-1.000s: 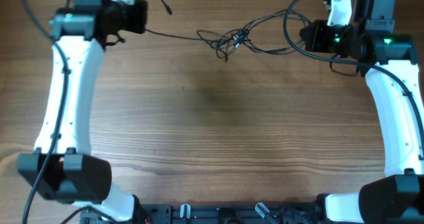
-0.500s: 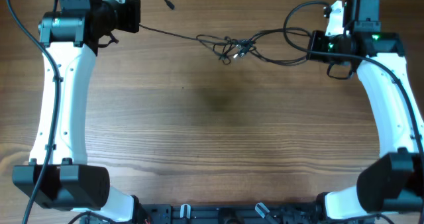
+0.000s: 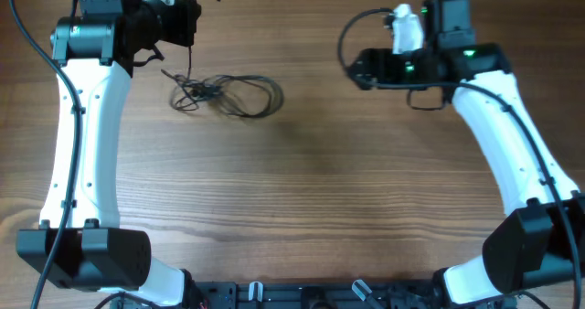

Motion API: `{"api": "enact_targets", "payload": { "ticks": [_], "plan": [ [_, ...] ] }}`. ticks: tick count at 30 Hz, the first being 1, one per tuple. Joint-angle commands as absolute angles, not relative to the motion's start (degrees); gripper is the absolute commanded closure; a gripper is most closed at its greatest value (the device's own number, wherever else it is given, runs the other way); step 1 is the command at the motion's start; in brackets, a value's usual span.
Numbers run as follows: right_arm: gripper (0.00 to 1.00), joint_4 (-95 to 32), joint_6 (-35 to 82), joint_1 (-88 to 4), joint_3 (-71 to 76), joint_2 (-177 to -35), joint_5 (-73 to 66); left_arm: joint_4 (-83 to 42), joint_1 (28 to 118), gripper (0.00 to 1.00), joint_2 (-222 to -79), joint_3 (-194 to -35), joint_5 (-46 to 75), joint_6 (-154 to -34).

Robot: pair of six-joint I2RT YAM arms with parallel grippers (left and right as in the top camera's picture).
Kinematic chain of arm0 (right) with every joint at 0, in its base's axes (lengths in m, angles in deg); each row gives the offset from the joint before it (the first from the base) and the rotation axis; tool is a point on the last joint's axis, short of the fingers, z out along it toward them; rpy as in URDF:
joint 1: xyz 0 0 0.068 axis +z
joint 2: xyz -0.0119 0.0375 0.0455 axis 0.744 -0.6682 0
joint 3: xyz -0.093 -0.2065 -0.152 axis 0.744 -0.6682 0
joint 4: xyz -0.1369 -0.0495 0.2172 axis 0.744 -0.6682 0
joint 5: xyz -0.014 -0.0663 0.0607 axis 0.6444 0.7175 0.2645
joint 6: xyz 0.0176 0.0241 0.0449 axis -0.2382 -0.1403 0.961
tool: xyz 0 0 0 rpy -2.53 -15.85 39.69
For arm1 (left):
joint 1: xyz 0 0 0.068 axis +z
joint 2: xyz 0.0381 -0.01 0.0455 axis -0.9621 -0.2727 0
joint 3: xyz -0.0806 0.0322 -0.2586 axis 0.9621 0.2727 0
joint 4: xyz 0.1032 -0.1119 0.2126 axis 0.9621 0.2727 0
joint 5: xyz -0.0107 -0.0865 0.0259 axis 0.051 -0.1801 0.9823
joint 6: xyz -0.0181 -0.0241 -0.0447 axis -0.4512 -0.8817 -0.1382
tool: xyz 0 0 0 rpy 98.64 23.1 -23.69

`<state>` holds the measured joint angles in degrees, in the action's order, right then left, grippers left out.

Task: Untangle cables
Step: 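Move the right gripper left to grasp the loose cables near the left gripper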

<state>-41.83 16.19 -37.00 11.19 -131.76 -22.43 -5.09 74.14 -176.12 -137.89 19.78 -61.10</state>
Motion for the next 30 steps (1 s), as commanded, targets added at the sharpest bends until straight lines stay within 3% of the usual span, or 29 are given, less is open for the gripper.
{"api": "enact_targets", "payload": {
  "ticks": [1, 17, 20, 23, 30],
  "plan": [
    [0.0, -39.82, 20.56, -33.5, 11.19, -134.23, -25.71, -5.14, 73.68, 0.96, -174.42, -137.68, 17.75, -61.41],
    [0.01, -36.78, 12.51, -26.53, 11.19, -143.63, -28.86, -5.79, 65.4, 0.96, -174.42, -137.68, 15.87, -61.32],
    [0.05, -35.45, 11.14, -24.81, 11.19, -144.63, -30.46, -6.1, 64.0, 0.96, -174.42, -137.68, 15.89, -61.32],
    [0.2, -34.42, 10.96, -22.55, 11.19, -146.01, -30.67, -6.19, 63.13, 0.96, -174.4, -137.68, 15.89, -61.32],
    [0.13, -32.63, 3.44, -18.95, 11.19, -148.59, -30.72, -6.49, 63.04, 0.96, -173.04, -137.7, 11.7, -61.32]
  ]
}}
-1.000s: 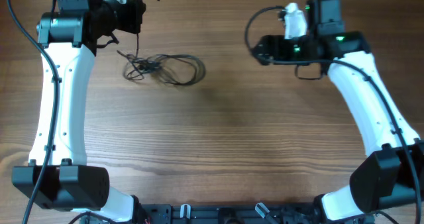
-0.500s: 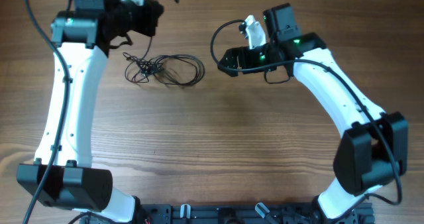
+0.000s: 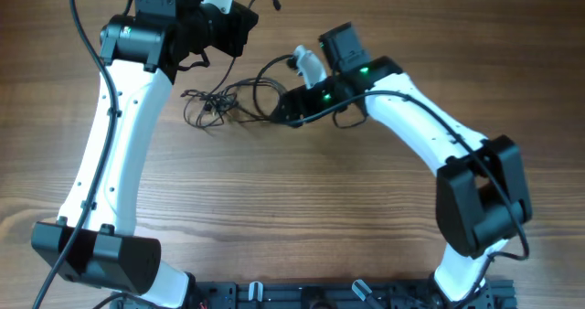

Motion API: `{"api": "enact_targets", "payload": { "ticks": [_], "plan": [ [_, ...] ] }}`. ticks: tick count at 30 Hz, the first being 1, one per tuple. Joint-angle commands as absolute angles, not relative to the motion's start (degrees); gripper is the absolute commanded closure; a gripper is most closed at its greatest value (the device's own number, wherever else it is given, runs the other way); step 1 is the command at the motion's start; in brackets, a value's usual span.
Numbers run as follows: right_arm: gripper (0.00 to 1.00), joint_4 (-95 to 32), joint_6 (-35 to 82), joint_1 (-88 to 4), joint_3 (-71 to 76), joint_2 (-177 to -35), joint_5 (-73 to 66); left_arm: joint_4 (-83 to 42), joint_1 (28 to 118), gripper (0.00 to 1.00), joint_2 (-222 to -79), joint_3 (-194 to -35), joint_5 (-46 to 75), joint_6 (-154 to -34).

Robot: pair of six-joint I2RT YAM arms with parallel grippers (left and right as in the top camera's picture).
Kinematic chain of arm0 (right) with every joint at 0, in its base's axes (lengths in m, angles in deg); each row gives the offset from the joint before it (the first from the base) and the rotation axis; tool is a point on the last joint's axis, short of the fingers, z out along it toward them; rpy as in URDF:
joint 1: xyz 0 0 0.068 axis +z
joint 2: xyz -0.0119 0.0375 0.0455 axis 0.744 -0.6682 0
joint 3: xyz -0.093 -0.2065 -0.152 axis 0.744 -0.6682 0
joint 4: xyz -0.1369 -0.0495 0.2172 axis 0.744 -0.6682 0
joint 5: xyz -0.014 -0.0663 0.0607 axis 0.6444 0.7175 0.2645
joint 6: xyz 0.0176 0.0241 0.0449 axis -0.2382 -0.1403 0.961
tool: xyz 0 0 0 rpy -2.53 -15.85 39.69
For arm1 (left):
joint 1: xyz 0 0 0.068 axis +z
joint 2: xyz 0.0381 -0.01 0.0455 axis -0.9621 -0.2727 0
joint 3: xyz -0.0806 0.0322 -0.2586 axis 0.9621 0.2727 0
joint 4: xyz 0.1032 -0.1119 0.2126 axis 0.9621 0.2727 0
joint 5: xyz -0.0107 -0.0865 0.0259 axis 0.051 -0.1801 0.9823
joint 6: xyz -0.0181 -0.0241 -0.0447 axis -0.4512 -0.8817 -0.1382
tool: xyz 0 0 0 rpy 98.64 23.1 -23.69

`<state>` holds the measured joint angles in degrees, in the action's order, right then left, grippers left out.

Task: Untangle cables
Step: 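Move the right gripper left to grasp the loose cables near the left gripper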

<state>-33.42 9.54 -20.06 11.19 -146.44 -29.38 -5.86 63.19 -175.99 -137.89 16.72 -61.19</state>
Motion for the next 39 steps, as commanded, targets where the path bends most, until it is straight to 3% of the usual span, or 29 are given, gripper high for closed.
{"api": "enact_targets", "payload": {
  "ticks": [1, 19, 20, 24, 27, 31, 36, 39],
  "plan": [
    [0.12, -32.26, 2.02, -18.62, 11.19, -148.98, -30.72, -6.67, 63.04, 0.96, -172.71, -137.7, 10.6, -61.32],
    [0.14, -20.98, -1.95, -16.94, 11.19, -156.5, -35.4, -6.86, 63.04, 0.96, -169.94, -137.7, 8.11, -61.63],
    [0.18, -20.98, -1.98, -16.94, 11.19, -156.63, -35.4, -6.89, 63.04, 0.96, -169.94, -137.7, 8.13, -61.63],
    [0.48, -21.05, -1.8, -16.94, 11.19, -157.42, -35.4, -6.91, 63.04, 0.96, -169.94, -137.7, 8.16, -61.59],
    [0.59, -21.05, -1.8, -16.94, 11.19, -157.42, -35.37, -6.91, 63.04, 0.96, -169.94, -137.7, 8.13, -61.61],
    [0.95, -20.78, 0.89, -16.96, 11.19, -157.44, -32.34, -6.89, 63.04, 0.96, -169.94, -137.7, 8.18, -61.59],
    [0.96, -20.52, 11.99, -17.2, 11.19, -157.42, -18.3, -6.86, 63.04, 0.96, -169.94, -137.7, 9.12, -61.59],
    [0.96, -20.8, 13.39, -18.1, 11.22, -157.05, -17.95, -6.89, 63.04, 0.95, -169.94, -137.7, 12.64, -61.59]
  ]
}}
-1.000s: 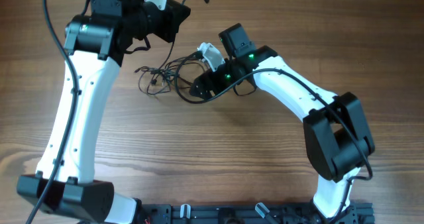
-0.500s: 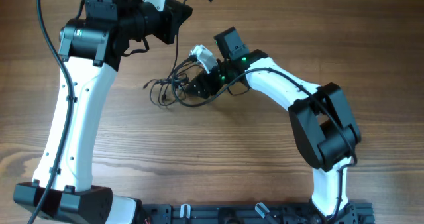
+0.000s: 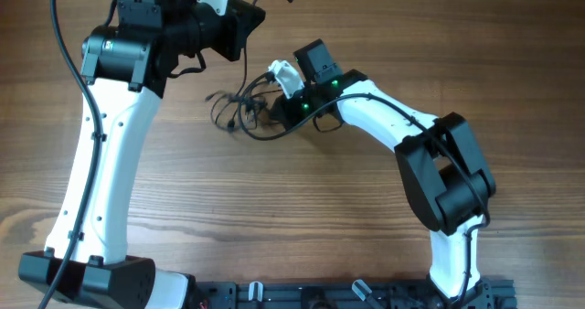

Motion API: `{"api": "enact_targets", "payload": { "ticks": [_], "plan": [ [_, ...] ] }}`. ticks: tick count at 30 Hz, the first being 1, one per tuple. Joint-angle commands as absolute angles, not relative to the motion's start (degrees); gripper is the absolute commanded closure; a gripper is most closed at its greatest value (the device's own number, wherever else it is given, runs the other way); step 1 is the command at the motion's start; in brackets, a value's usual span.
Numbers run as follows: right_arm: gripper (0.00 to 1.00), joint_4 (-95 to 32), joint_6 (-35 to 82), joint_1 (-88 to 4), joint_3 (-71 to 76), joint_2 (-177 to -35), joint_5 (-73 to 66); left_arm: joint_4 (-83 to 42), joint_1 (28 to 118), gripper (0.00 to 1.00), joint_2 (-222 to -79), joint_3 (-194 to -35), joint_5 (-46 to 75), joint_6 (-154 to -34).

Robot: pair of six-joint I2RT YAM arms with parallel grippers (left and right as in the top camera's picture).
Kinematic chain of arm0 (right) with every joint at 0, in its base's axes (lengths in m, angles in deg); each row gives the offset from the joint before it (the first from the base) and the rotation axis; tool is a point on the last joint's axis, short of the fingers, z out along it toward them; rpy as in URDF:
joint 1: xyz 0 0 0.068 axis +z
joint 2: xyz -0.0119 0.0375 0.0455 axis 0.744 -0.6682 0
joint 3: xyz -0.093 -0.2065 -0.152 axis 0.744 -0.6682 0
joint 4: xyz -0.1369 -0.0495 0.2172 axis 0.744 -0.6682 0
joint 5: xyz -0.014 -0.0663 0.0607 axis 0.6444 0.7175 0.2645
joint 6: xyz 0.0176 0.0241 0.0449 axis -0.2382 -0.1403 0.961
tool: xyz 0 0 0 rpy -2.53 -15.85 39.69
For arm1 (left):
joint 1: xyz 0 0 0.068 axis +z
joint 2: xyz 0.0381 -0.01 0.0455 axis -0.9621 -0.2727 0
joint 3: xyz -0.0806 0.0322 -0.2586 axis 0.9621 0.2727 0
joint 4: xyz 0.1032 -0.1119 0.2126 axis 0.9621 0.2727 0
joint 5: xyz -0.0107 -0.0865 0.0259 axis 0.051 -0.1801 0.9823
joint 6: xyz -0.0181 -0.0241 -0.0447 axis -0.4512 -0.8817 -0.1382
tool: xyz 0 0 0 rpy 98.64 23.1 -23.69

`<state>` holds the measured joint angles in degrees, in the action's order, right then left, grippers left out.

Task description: Untangle cables

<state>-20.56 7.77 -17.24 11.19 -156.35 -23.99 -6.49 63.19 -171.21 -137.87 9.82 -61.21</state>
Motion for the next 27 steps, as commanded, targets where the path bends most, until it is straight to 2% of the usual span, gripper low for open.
{"api": "enact_targets", "payload": {
  "ticks": [1, 6, 9, 13, 18, 21, 27],
  "plan": [
    [0.96, -21.0, 14.13, -18.55, 11.26, -156.48, -18.0, -6.89, 63.04, 0.95, -169.94, -137.7, 14.06, -61.59],
    [0.96, -22.09, 14.02, -21.75, 11.39, -150.42, -19.24, -6.91, 63.04, 0.94, -170.18, -137.7, 15.52, -61.52],
    [0.96, -23.17, 13.45, -23.47, 11.37, -145.24, -19.7, -6.91, 63.04, 0.83, -170.75, -137.7, 15.54, -61.52],
    [0.96, -26.25, 11.4, -25.16, 11.39, -138.34, -19.61, -6.89, 63.04, 0.75, -171.77, -137.68, 15.54, -61.52],
    [0.96, -29.13, 11.07, -26.75, 11.39, -132.22, -18.96, -6.84, 63.04, 0.72, -173.57, -137.68, 15.5, -61.54],
    [0.96, -29.68, 11.12, -27.19, 11.37, -130.03, -18.96, -6.41, 63.04, 0.65, -174.72, -137.68, 15.48, -61.54],
    [0.96, -29.15, 11.29, -28.08, 11.48, -128.41, -18.78, -5.33, 63.04, 0.61, -175.75, -137.68, 12.92, -61.24]
  ]
}}
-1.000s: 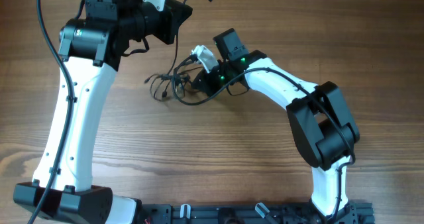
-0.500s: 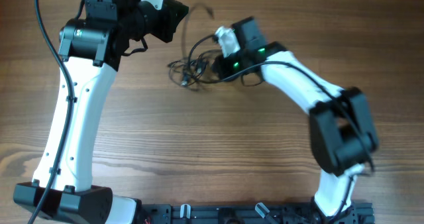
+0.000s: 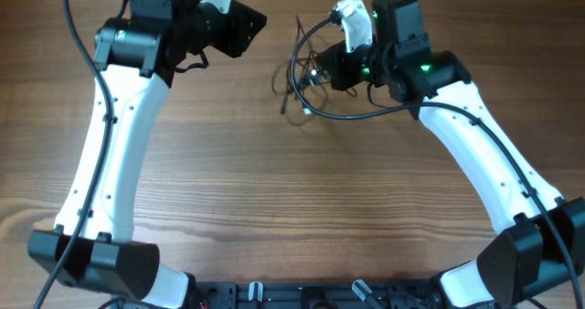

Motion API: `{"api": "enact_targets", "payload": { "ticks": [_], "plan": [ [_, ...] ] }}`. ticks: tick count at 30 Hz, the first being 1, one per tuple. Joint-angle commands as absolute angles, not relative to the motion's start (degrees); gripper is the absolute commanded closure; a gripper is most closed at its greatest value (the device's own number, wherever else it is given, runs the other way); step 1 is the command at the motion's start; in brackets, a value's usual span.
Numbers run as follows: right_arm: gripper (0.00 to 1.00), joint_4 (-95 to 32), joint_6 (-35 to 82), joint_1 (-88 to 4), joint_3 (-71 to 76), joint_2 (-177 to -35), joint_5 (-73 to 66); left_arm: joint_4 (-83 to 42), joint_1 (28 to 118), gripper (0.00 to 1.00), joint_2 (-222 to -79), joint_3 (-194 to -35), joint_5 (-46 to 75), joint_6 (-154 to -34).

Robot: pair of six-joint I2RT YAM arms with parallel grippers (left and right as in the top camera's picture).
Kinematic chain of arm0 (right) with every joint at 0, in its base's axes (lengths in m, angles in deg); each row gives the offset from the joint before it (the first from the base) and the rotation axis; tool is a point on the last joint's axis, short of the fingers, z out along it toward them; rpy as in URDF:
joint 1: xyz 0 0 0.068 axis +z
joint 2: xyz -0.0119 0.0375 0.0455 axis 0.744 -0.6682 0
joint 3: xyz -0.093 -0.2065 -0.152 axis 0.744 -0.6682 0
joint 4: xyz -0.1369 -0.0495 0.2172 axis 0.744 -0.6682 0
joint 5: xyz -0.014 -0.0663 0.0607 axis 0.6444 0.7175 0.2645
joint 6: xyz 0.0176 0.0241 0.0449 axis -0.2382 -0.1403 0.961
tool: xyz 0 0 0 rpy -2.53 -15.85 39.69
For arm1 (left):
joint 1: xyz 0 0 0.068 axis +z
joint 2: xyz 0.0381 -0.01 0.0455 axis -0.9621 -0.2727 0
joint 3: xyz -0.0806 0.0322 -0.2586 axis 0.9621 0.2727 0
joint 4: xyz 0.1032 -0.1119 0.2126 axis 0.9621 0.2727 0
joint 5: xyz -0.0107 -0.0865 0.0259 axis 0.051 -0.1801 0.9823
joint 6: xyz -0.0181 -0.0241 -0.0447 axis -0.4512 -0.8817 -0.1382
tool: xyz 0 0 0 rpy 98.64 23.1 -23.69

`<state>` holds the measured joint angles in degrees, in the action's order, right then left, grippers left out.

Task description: Untangle cables

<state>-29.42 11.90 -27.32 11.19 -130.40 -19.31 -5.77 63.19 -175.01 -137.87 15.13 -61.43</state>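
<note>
The tangle of thin black cables (image 3: 302, 79) hangs at the tip of my right gripper (image 3: 331, 71), at the back middle of the table. One large loop (image 3: 352, 115) swings out under the right arm. A loose end (image 3: 299, 24) sticks up toward the back edge. The right gripper appears shut on the bundle, though its fingers are dark and hard to make out. My left gripper (image 3: 249, 24) is to the left of the tangle, a clear gap away. No cable shows at the left gripper, and its jaws are not readable from above.
The wooden table (image 3: 292, 208) carries nothing else. The white left arm (image 3: 110, 144) runs along the left side and the right arm (image 3: 484, 163) along the right. Dark base hardware (image 3: 302, 295) lines the front edge.
The right gripper has moved right and back, and the cable tangle is now with it, well right of where it was. No cable runs from the left gripper to the tangle any more.
The tangle first lay left of centre, with the left gripper above it holding a strand and the right arm far right. Then the right gripper was at the tangle, then on it. Now the tangle hangs from the right gripper, apart from the left.
</note>
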Motion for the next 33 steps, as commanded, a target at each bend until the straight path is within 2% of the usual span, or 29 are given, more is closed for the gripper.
{"api": "enact_targets", "payload": {
  "ticks": [1, 4, 12, 17, 25, 33],
  "plan": [
    [0.96, -29.07, 11.31, -28.24, 11.57, -128.41, -18.78, -5.01, 63.04, 0.58, -175.97, -137.68, 11.48, -60.6],
    [0.96, -28.06, 11.73, -28.37, 11.59, -128.35, -18.78, -3.72, 63.04, 0.53, -176.19, -137.68, 7.74, -57.87],
    [0.96, -26.18, 13.26, -28.46, 13.01, -127.49, -19.26, -3.02, 63.02, 0.55, -179.82, -137.68, 7.26, -56.8],
    [0.96, -26.2, 13.65, -28.46, 13.58, -125.68, -19.26, -2.89, 63.04, 0.51, -183.14, -137.68, 7.33, -56.34],
    [0.96, -26.07, 13.61, -28.46, 13.58, -121.09, -19.24, -2.91, 62.82, 0.53, -186.48, -137.68, 7.28, -56.17],
    [0.96, -24.59, 13.67, -28.46, 13.6, -119.63, -18.67, -1.36, 57.6, 0.55, -189.28, -137.59, 6.65, -53.13]
  ]
}}
